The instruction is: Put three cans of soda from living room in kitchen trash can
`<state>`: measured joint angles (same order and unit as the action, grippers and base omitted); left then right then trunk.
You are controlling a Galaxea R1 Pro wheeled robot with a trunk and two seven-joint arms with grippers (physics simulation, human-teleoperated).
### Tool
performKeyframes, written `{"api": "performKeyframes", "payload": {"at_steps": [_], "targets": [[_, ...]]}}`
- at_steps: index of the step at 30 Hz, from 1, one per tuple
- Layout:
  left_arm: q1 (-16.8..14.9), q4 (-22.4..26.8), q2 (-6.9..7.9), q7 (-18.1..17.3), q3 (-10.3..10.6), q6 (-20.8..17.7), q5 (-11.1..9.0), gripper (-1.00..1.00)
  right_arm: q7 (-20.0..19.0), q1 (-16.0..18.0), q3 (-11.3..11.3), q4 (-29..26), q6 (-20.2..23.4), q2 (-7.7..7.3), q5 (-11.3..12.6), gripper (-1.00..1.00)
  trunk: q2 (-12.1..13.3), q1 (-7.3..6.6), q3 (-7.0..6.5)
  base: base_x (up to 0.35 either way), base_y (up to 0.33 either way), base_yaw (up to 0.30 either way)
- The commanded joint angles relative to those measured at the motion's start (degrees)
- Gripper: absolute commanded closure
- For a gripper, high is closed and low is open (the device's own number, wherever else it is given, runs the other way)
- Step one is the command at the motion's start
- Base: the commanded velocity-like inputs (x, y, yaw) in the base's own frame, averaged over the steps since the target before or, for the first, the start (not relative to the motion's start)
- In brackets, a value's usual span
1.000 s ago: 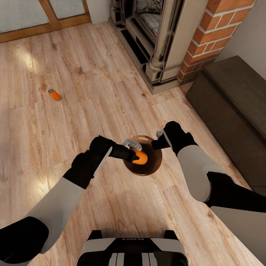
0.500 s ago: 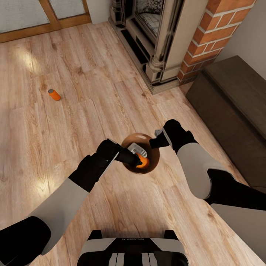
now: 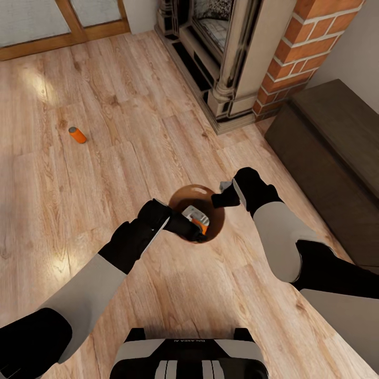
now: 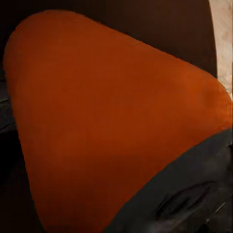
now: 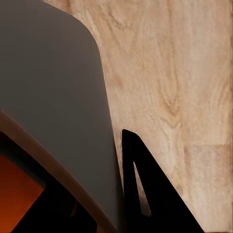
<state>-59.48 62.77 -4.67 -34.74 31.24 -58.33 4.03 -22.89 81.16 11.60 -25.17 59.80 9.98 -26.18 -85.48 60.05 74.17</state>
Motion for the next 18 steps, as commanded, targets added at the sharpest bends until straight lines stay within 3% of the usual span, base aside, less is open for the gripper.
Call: {"api": "performKeyframes", "payload": {"at_steps": [1,7,12,13,15,17,18], "targets": [[0.0,0.0,0.01,0.0,0.0,0.0,0.2,-1.00,-0.2,0.0,0.1,0.0,0.2,0.01,1.1,1.00,0.0,0.00,0.00,0.000,0.000,0.000],[0.0,0.6,0.31,-0.2,-0.1,-0.1,0.0,-1.00,-0.2,0.0,0.1,0.0,0.2,0.01,1.0,1.00,0.0,0.00,0.00,0.000,0.000,0.000],[0.4,6.0,1.07,-1.1,-0.4,-0.1,-0.6,-1.00,-0.2,0.0,0.1,0.4,0.2,0.01,1.0,1.00,0.0,0.00,0.00,0.000,0.000,0.000],[1.1,9.1,2.61,-3.5,-0.6,-0.2,-0.7,-1.00,-0.2,0.0,0.1,0.5,0.2,0.01,1.0,1.00,0.0,0.00,0.00,0.000,0.000,0.000],[1.5,11.3,3.99,-5.9,-0.8,-0.2,-0.7,-1.00,-0.2,0.0,0.1,0.6,0.2,0.01,1.0,1.00,0.0,0.00,0.00,0.000,0.000,0.000],[1.8,14.1,6.39,-9.3,-2.1,-0.2,-0.7,-1.00,-0.2,-0.1,0.1,0.6,0.2,0.01,1.0,1.00,0.0,0.00,0.00,0.000,0.000,0.000],[2.0,15.7,7.88,-11.2,-4.1,-0.3,-0.7,-1.00,-0.2,-0.1,0.1,0.6,0.2,0.01,1.0,1.00,0.0,0.00,0.00,0.000,0.000,0.000]]}}
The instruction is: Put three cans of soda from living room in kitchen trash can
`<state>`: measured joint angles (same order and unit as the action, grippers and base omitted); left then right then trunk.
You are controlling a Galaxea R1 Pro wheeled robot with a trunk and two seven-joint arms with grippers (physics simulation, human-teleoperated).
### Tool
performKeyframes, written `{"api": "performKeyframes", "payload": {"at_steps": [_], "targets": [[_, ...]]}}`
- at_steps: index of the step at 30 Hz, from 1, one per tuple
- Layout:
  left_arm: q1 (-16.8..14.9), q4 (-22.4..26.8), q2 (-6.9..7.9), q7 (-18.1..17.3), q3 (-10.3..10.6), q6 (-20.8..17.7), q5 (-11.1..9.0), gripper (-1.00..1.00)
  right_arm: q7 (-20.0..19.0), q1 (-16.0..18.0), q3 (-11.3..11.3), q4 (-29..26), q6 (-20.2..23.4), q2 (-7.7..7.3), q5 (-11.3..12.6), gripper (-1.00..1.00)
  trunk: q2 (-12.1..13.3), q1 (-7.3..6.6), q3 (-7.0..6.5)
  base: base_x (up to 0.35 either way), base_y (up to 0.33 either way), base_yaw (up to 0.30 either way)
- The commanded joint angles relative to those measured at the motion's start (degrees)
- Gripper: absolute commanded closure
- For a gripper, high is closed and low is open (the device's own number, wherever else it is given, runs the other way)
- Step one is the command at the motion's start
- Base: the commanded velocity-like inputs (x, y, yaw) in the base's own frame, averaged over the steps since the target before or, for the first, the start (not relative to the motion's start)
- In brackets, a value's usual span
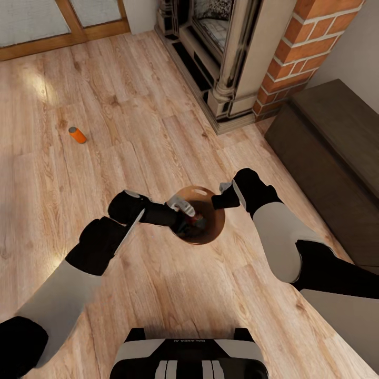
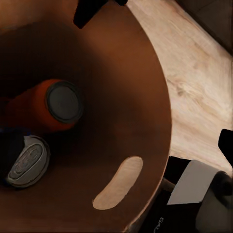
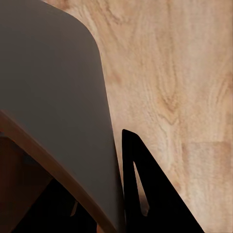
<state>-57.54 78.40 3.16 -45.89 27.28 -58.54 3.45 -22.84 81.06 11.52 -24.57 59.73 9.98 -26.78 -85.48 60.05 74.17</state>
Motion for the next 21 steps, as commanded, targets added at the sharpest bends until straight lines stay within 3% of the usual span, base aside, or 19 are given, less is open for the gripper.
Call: {"api": "performKeyframes", "payload": {"at_steps": [1,2,5,6,8,11,13,14,15,16,19,21], "targets": [[0.1,0.7,0.75,-0.9,-1.4,-0.1,-0.2,-1.00,-0.3,0.0,0.2,0.0,0.3,0.01,1.6,1.00,0.0,0.00,0.00,0.000,0.000,0.000],[0.1,1.6,2.09,-2.6,-4.1,-0.1,-0.2,-1.00,-0.3,0.0,0.2,0.0,0.3,0.01,1.6,1.00,0.0,0.00,0.00,0.000,0.000,0.000],[0.5,2.6,4.97,-6.1,-8.5,0.0,-0.1,-1.00,-0.3,0.0,0.2,0.0,0.3,0.01,1.6,1.00,0.0,0.00,0.00,0.000,0.000,0.000],[0.7,2.9,7.35,-7.6,-10.8,0.1,0.0,-1.00,-0.3,-0.1,0.2,0.0,0.3,0.01,1.6,1.00,0.0,0.00,0.00,0.000,0.000,0.000],[1.0,3.1,9.94,-8.2,-13.6,0.6,0.3,-1.00,-0.2,-0.1,0.3,0.0,0.3,0.01,1.5,1.00,0.0,0.00,0.00,0.000,0.000,0.000],[2.3,3.1,11.54,-7.7,-18.3,1.9,0.5,-1.00,-0.2,-0.3,0.2,-0.2,0.3,0.01,1.4,1.00,0.0,0.00,0.00,0.000,0.000,0.000],[3.6,3.2,12.26,-5.2,-24.5,3.4,0.5,-1.00,-0.2,-0.4,0.2,-0.3,0.3,0.01,1.2,1.00,0.0,0.00,0.00,0.000,0.000,0.000],[3.9,3.2,12.36,-4.5,-25.8,3.7,0.6,-1.00,-0.2,-0.4,0.2,-0.3,0.3,0.01,1.2,1.00,0.0,0.00,0.00,0.000,0.000,0.000],[5.2,3.0,12.53,-2.2,-28.6,4.3,0.6,-1.00,-0.1,-0.4,0.1,-0.3,0.3,0.01,1.1,1.00,0.0,0.00,0.00,0.000,0.000,0.000],[5.7,3.0,12.56,-1.2,-29.2,4.5,0.6,-1.00,-0.1,-0.5,0.1,-0.3,0.3,-0.16,1.1,1.00,0.0,0.00,0.00,0.000,0.000,0.000],[9.2,2.9,12.30,6.1,-30.9,7.5,0.6,-1.00,0.0,-0.6,-0.1,-0.4,0.3,-1.29,0.2,1.00,0.0,0.00,0.00,0.000,0.000,0.000],[12.8,2.7,12.06,13.0,-31.3,10.6,0.5,-1.00,0.0,-0.7,-0.1,-0.5,0.3,-1.86,-1.7,1.00,0.0,0.00,0.00,0.000,0.000,0.000]]}}
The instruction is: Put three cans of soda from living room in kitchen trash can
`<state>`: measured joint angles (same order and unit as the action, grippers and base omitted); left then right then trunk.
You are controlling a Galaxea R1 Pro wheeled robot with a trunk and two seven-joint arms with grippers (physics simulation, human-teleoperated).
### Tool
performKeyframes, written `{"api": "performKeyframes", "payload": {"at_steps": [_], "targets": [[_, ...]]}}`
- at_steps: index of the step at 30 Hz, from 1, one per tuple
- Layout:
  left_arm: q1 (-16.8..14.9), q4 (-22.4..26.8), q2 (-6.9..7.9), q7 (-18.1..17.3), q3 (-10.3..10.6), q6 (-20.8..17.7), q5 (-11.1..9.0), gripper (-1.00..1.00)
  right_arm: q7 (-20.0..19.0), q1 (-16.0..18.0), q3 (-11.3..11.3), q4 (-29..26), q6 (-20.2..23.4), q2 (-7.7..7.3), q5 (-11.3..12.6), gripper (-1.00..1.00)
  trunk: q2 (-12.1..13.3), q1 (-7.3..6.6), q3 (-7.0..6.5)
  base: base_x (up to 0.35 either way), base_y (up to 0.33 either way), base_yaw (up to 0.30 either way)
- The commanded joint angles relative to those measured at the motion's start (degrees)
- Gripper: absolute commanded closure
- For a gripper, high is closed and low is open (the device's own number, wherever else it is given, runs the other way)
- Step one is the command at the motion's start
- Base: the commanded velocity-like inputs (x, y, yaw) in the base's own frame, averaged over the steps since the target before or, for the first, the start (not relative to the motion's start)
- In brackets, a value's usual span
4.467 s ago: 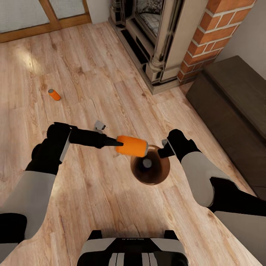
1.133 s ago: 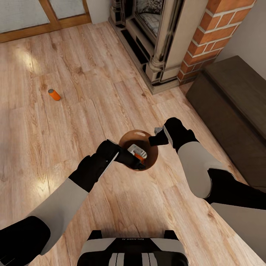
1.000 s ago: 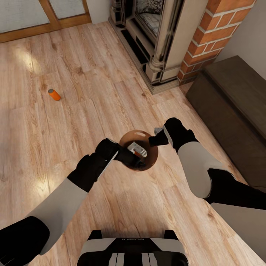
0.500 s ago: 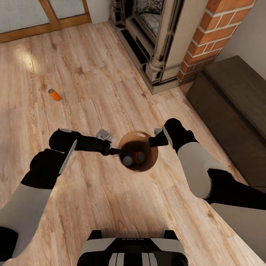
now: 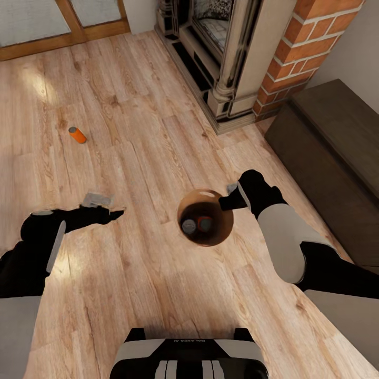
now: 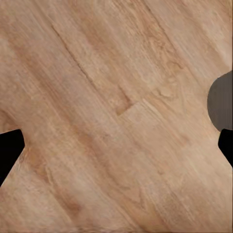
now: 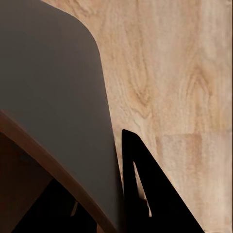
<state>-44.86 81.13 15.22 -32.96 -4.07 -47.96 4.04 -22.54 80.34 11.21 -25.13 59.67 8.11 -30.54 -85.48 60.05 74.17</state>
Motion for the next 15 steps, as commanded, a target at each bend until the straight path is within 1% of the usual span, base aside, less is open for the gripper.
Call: {"api": "performKeyframes", "payload": {"at_steps": [1,2,3,4,9,13,15], "targets": [[1.0,0.0,-0.05,1.5,-0.1,0.8,-0.2,-1.00,-0.3,-0.1,0.2,0.0,0.3,-0.12,1.5,1.00,0.0,0.00,-0.01,0.000,0.000,0.000],[1.8,0.0,-0.08,2.6,-0.1,1.6,-0.2,-1.00,-0.3,-0.3,0.2,-0.1,0.3,-0.43,0.6,1.00,0.0,0.00,-0.01,0.000,0.000,0.000],[4.0,-0.1,-0.15,4.8,-0.3,3.5,-0.4,-1.00,-0.3,-0.8,0.1,-0.2,0.3,-0.81,-0.1,1.00,0.0,0.00,-0.01,0.000,0.000,0.000],[5.2,-0.1,-0.21,5.7,-0.4,4.5,-0.4,-1.00,-0.3,-1.5,0.1,-0.2,0.3,-1.06,-0.8,1.00,0.0,0.00,-0.01,0.000,0.000,0.000],[7.7,-0.4,-0.60,6.8,-0.5,6.1,-0.6,-1.00,0.0,-3.9,0.1,-0.5,0.3,-1.80,-1.9,1.00,0.0,0.00,-0.01,0.000,0.000,0.000],[9.1,-0.5,-1.97,7.3,-0.6,7.4,-0.6,-1.00,1.1,-5.1,0.1,-0.6,0.3,-2.59,-2.3,1.00,0.0,0.00,-0.01,0.000,0.000,0.000],[9.6,-0.5,-2.41,7.4,-0.6,7.7,-0.6,-1.00,1.3,-5.3,0.1,-0.6,0.3,-2.73,-2.3,1.00,0.0,0.00,-0.01,0.000,0.000,0.000]]}}
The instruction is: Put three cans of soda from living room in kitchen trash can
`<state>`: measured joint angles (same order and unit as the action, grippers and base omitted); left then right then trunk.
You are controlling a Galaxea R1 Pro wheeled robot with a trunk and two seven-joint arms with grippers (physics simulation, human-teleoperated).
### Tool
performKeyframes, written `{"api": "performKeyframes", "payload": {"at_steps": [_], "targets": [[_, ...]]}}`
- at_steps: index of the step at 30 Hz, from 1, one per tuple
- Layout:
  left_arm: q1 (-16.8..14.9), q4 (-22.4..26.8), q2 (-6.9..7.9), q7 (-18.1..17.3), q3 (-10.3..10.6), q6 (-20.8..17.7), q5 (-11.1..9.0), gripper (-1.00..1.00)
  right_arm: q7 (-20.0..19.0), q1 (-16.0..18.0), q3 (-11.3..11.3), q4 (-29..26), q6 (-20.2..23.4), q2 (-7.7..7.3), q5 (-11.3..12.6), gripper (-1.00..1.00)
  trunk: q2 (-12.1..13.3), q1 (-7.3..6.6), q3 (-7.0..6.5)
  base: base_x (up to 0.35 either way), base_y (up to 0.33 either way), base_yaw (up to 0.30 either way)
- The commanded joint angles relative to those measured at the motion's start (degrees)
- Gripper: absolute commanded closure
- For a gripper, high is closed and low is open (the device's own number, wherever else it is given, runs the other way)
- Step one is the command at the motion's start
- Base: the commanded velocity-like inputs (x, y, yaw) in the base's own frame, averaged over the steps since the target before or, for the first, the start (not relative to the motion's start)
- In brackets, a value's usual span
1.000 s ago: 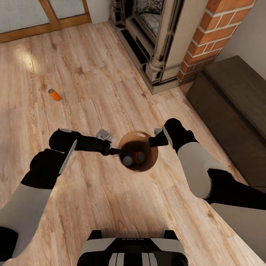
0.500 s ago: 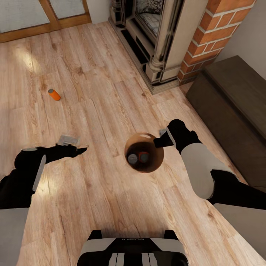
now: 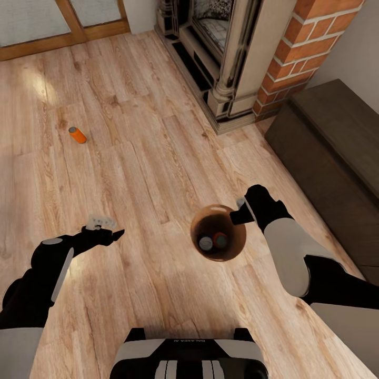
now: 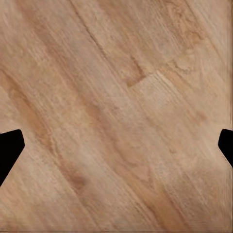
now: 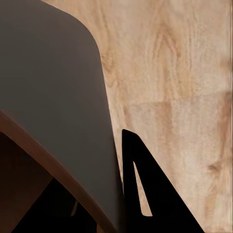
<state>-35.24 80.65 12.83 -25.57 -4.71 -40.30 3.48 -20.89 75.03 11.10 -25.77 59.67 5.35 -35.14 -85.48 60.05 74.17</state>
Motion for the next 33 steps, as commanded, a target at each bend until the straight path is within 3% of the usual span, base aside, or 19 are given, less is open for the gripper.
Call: {"api": "performKeyframes", "payload": {"at_steps": [1,9,13,14,20,24,28,33], "targets": [[0.4,0.0,-0.11,0.0,0.0,0.1,0.0,-1.00,-0.2,0.0,0.2,0.0,0.3,0.00,2.2,1.00,0.0,0.00,0.00,0.000,0.000,0.000],[4.5,0.4,-0.50,0.8,-0.2,0.9,-0.3,-1.00,0.2,-1.3,0.4,-0.1,0.3,-0.21,2.2,1.00,0.0,0.00,0.00,0.000,0.000,0.013],[5.1,0.4,-0.52,1.1,-0.2,1.0,-0.3,-1.00,-0.2,-2.7,0.8,-0.3,0.3,-0.83,2.7,1.00,0.0,0.00,0.00,0.000,0.000,0.177],[5.2,0.4,-0.52,1.2,-0.2,1.1,-0.3,-1.00,-0.6,-4.9,1.0,-1.4,-1.2,-1.20,2.9,1.00,0.0,0.00,0.00,0.000,0.000,0.236],[5.3,0.6,-0.52,1.2,-0.2,1.1,-0.4,-1.00,-1.1,-10.1,1.1,-5.1,-5.5,-1.98,3.2,1.00,0.0,0.00,0.00,0.000,0.000,0.249],[5.3,0.6,-0.66,1.2,-0.3,1.0,-0.4,-1.00,-3.1,-12.0,1.0,-5.6,-7.5,-2.18,3.2,1.00,0.0,0.00,0.00,0.000,0.000,0.258],[5.3,0.7,-1.54,1.4,-0.3,1.0,-0.4,-1.00,-5.2,-13.7,0.8,-5.7,-12.1,-2.31,3.0,1.00,0.0,0.00,0.00,0.000,0.000,0.259],[5.3,0.6,-2.36,4.9,-0.3,1.1,-0.4,-1.00,-5.7,-14.3,0.8,-5.9,-14.4,-2.44,2.9,1.00,0.0,0.00,0.00,0.000,0.000,0.259]]}}
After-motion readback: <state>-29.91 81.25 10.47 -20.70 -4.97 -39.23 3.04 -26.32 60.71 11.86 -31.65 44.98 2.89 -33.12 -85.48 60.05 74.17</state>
